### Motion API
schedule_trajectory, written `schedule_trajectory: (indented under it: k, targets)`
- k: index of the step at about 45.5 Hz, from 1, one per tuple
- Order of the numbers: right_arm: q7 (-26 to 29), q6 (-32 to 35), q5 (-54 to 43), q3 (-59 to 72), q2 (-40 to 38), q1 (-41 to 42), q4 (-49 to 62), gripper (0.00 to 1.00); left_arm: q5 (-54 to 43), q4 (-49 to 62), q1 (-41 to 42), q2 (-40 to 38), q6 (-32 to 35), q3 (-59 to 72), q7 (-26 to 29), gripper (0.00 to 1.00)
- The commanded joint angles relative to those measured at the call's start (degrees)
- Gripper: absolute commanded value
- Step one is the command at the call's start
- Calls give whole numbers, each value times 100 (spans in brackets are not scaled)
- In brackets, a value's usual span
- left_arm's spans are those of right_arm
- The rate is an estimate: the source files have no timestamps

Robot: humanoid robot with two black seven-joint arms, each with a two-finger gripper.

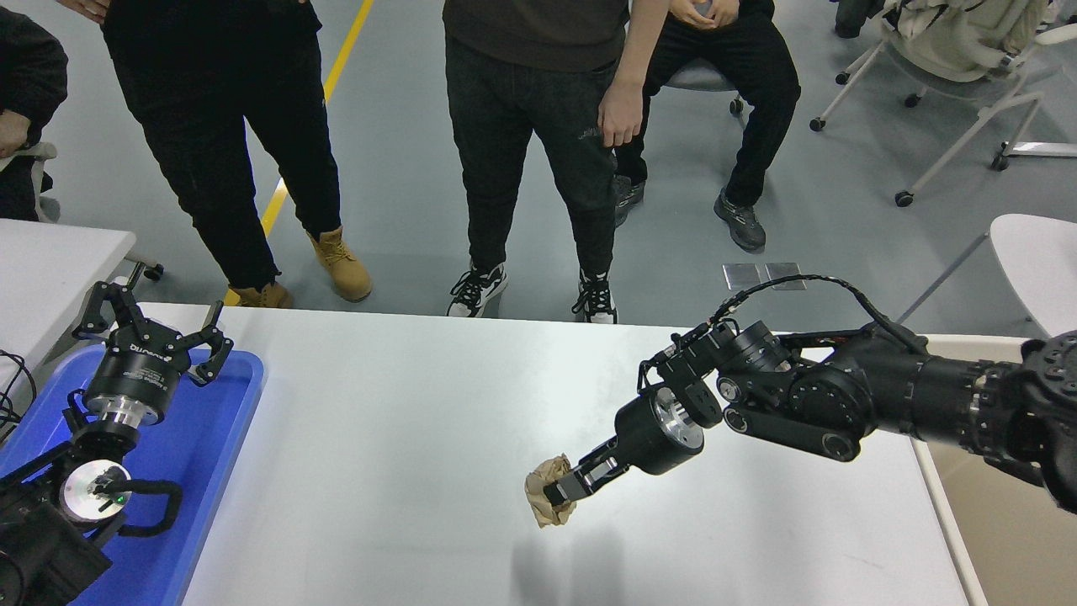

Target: Clean the table surface

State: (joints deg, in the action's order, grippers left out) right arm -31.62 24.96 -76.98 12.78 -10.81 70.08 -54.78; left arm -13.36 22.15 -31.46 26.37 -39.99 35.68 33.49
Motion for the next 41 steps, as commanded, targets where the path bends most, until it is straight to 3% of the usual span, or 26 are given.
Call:
schedule_trajectory:
  k: [1,41]
  targets:
    - [-20,43,87,-653,-317,14,-164,0,0,0,0,0,0,0,0,100]
    - [-11,518,1185,-1893,-1055,436,-235,0,0,0,0,0,0,0,0,100]
